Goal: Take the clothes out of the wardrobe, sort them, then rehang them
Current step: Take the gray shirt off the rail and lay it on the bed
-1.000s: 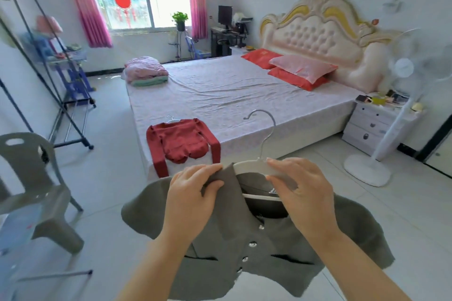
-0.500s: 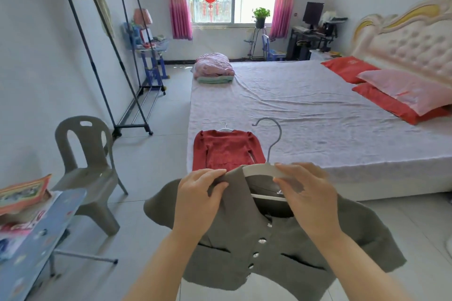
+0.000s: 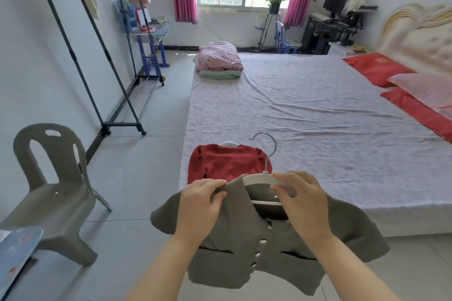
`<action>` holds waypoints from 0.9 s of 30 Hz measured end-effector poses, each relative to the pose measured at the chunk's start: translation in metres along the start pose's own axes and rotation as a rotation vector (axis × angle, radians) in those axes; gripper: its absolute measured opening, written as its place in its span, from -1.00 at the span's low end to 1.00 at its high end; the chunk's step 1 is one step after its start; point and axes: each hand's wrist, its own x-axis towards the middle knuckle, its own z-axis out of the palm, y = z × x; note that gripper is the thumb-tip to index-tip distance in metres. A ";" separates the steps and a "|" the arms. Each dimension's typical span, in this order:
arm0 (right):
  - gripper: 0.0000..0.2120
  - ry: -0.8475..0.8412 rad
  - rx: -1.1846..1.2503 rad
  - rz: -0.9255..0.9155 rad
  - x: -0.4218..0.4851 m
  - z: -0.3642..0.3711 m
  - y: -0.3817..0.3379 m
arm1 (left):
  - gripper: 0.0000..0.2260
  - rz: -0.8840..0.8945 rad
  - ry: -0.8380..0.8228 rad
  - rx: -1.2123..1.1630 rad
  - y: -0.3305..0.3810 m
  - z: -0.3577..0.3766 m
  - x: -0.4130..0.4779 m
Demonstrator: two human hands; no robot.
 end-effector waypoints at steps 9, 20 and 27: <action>-0.70 -0.135 0.059 0.122 0.118 0.093 0.073 | -0.80 -0.054 -0.048 0.103 -0.058 0.063 0.137; -0.77 -0.363 0.129 0.350 0.268 0.227 0.187 | -0.84 -0.298 -0.082 0.234 -0.130 0.165 0.295; -0.53 -0.689 -0.032 0.488 0.314 0.310 0.250 | -0.64 -0.480 -0.265 0.352 -0.180 0.213 0.336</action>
